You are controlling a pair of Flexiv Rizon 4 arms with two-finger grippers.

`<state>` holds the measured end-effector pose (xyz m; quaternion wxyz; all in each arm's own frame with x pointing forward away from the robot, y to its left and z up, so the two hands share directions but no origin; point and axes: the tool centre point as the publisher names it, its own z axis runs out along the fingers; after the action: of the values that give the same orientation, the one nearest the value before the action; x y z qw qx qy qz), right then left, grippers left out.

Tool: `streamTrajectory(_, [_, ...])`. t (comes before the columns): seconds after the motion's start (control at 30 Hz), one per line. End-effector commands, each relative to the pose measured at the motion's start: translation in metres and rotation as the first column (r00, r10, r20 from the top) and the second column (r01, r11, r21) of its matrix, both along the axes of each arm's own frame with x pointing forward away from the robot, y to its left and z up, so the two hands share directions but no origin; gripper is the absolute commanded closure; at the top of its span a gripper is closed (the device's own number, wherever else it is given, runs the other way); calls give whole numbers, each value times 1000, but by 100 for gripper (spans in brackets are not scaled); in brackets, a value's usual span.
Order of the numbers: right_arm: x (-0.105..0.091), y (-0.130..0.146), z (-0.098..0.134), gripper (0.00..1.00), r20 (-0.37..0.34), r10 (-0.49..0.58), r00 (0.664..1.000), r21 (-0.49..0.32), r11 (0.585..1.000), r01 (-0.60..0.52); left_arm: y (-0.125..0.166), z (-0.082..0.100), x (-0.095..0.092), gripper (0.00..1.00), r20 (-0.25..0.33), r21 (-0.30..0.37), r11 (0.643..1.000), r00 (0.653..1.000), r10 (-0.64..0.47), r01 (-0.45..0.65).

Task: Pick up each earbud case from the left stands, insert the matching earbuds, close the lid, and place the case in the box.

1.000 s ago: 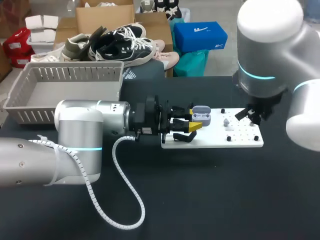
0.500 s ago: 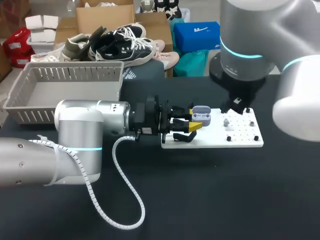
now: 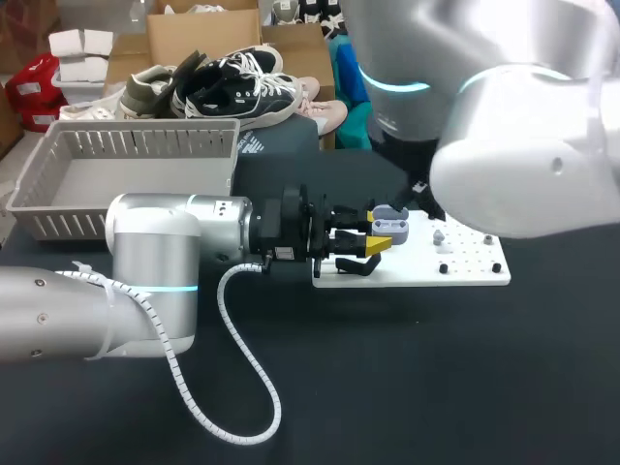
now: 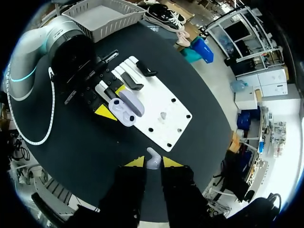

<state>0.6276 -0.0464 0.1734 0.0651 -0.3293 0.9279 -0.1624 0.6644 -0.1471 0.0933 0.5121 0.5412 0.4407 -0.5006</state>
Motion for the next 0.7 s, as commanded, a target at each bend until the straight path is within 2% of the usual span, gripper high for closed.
streamTrajectory(0.03, [2, -2, 3, 100, -12, -11, 1000, 5, 1000, 11, 0, -1, 1, 100, 1, -4, 1000, 1000, -4, 4])
streamTrajectory(0.63, [2, -2, 3, 100, -12, -11, 1000, 5, 1000, 11, 0, -1, 1, 100, 1, -4, 1000, 1000, -4, 4])
streamTrajectory(0.7, [8, 1, 7, 100, -36, -94, 995, 27, 995, 95, -1, -4, 2, 100, -15, -6, 1000, 1000, 13, -13])
